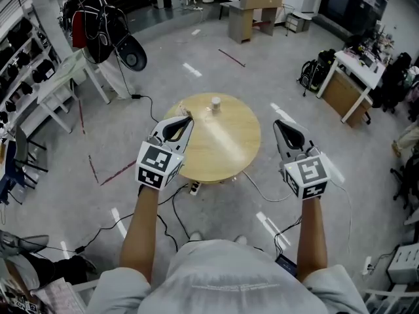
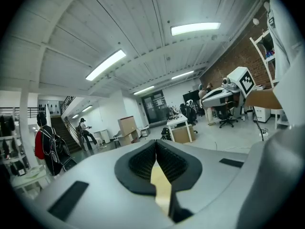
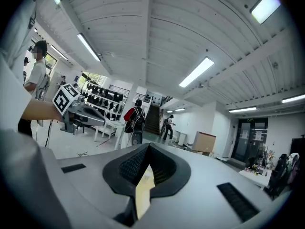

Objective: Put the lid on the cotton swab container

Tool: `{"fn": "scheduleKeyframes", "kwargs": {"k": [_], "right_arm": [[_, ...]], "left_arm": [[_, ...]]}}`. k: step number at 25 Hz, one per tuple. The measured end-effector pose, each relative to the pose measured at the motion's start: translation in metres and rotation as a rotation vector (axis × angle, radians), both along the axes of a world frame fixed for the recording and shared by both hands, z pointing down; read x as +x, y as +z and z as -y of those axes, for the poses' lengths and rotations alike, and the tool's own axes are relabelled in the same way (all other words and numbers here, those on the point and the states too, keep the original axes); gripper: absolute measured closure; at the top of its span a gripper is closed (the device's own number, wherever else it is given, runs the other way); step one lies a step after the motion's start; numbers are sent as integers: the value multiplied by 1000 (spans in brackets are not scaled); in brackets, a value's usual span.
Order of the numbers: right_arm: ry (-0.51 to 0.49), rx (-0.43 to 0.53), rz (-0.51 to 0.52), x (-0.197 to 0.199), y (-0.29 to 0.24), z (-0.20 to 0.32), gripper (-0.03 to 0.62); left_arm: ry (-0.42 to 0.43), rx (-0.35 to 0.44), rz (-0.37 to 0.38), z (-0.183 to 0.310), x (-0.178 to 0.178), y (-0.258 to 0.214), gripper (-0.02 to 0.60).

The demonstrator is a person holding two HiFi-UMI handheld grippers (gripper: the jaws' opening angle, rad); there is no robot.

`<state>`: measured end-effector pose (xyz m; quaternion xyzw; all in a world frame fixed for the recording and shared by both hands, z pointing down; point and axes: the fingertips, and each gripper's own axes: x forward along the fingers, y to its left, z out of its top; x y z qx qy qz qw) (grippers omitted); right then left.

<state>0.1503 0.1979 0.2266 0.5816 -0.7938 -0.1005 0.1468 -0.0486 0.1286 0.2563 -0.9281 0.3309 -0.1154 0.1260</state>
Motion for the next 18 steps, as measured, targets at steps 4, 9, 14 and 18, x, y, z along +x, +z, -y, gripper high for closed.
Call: {"fn": "scheduleKeyframes", "kwargs": {"k": [4,9,14,18], "right_arm": [[-27,-8,-10,26,2,-2,568],[-77,-18,-38,49,8,-3,568],[-100,-36,-50,64,22,7,568],[-90,-39,-55,66,27,23,568]], "left_arm": [[-31,-6,1,-7,25,3,563],[-91,0,7,-14,44,4,563],[-135,-7,21,-10,46,14,563],[-160,-12,15,9,38,15,563]]}}
